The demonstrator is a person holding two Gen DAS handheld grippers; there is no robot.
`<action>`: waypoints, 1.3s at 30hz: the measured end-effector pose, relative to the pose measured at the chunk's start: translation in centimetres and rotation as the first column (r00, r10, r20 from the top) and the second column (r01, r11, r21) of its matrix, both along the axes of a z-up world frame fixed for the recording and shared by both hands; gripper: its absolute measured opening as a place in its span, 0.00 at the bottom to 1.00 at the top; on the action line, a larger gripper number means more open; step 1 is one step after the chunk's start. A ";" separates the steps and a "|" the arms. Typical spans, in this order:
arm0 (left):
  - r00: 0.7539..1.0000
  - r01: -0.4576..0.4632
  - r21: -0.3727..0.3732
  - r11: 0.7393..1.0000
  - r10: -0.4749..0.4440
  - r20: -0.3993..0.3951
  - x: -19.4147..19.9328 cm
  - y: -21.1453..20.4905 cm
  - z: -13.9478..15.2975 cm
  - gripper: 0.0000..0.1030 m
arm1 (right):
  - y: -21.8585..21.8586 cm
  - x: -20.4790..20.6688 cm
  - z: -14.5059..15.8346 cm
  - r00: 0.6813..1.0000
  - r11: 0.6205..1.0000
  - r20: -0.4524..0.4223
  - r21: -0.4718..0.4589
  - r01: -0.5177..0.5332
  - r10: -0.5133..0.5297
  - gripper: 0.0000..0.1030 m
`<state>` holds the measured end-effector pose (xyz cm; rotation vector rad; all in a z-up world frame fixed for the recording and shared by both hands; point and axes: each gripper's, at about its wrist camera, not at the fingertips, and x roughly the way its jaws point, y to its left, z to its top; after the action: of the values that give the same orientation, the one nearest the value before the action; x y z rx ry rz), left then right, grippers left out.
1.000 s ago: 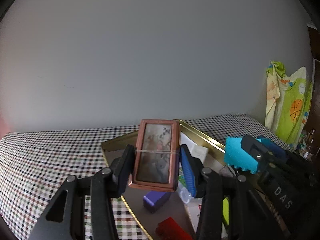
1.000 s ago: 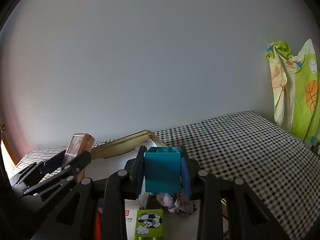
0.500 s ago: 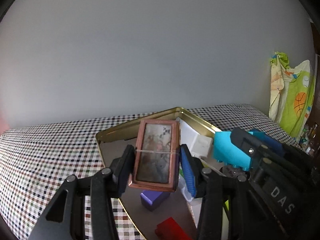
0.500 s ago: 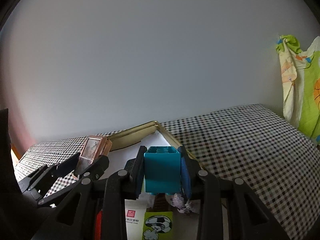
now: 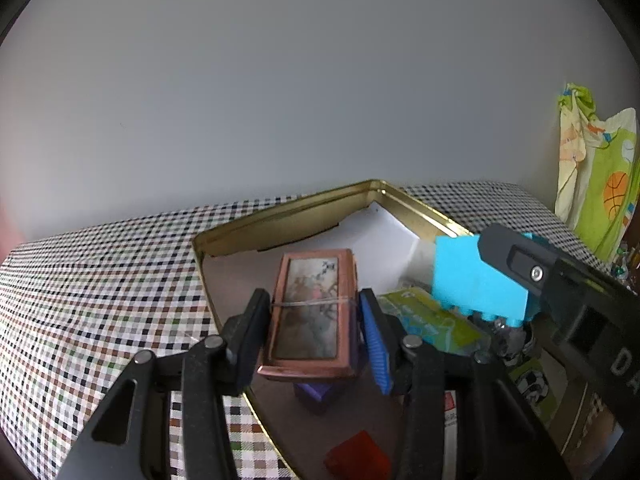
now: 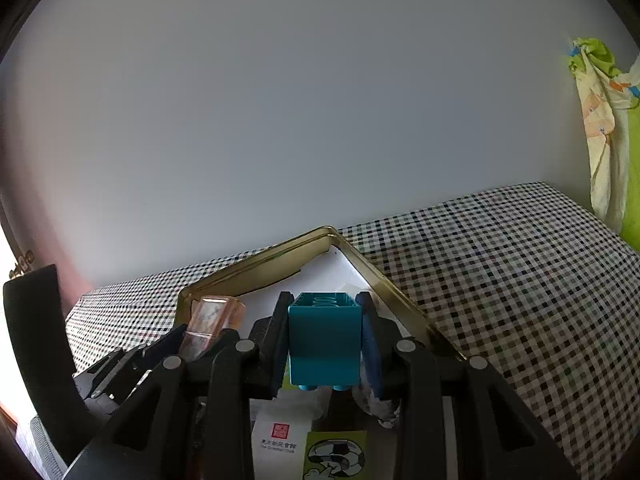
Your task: Organize rigid objects
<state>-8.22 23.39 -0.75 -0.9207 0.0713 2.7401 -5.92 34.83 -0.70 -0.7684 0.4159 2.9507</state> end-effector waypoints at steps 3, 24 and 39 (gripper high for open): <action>1.000 -0.006 0.031 0.999 0.006 -0.001 0.2 -0.2 0.3 0.65 | -0.2 0.3 0.3 0.999 0.999 -0.043 -0.030 -0.034 0.032 0.39; 0.983 -0.098 -0.009 0.995 0.095 -0.160 3.8 -4.8 1.6 1.00 | -0.3 4.1 1.9 0.960 0.978 -0.216 0.068 0.200 -0.181 0.85; 0.968 -0.124 -0.005 0.992 0.119 -0.220 5.7 -6.5 2.6 1.00 | -2.4 6.0 1.9 0.893 0.936 -0.392 0.173 0.306 -0.219 0.85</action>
<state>-2.51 16.91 1.81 -0.6423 0.0836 2.9503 0.04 32.39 1.24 -0.1143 0.1689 2.8029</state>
